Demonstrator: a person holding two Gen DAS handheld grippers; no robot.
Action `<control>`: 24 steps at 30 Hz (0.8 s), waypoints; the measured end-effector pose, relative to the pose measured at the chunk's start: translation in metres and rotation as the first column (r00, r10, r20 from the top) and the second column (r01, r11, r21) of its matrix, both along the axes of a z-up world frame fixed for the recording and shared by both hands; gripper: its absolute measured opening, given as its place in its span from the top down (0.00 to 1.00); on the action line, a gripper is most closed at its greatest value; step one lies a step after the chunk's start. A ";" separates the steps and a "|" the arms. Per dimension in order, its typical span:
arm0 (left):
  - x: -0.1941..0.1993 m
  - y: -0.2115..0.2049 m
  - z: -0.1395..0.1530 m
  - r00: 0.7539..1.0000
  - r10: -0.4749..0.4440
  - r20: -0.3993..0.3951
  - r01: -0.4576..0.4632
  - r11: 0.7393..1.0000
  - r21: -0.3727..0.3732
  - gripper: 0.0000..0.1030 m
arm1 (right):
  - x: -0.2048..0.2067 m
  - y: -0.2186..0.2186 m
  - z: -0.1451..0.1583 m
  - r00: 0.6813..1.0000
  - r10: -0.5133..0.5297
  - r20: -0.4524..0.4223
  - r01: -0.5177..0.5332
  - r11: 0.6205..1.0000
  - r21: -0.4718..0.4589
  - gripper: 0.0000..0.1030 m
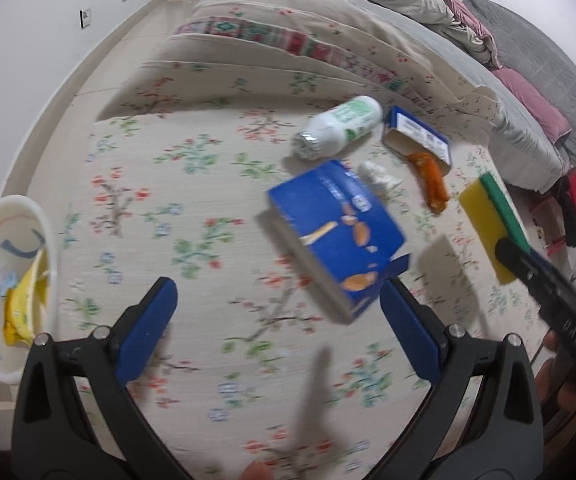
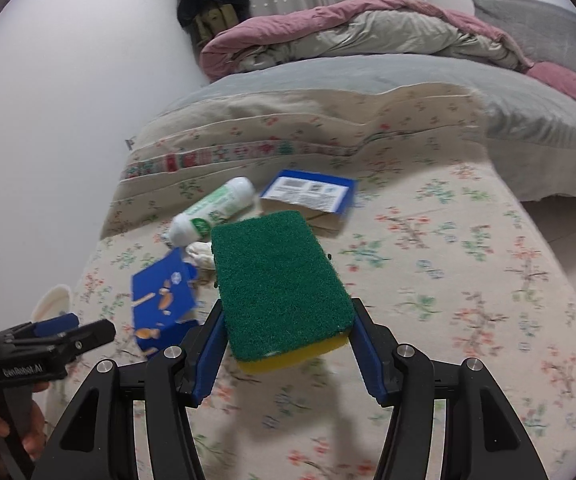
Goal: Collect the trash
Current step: 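Close the left tool on the blue snack box while the right tool holds the sponge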
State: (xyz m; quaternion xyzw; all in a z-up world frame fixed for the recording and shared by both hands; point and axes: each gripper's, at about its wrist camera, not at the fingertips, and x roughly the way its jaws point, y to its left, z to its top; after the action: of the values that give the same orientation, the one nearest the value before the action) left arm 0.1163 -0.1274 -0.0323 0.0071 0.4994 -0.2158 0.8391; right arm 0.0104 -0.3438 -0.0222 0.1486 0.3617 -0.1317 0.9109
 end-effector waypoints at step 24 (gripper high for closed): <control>-0.007 -0.075 -0.026 0.979 0.193 0.060 -0.198 0.975 0.103 0.27 | -0.037 -0.048 -0.006 0.990 -0.141 0.023 0.139 0.987 0.082 0.43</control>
State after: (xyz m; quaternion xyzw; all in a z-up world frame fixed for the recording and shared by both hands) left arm 0.1094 -0.2029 -0.0580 0.0086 0.4877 -0.1048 0.8666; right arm -0.0263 -0.3913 -0.0278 0.2118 0.3424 -0.1786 0.8978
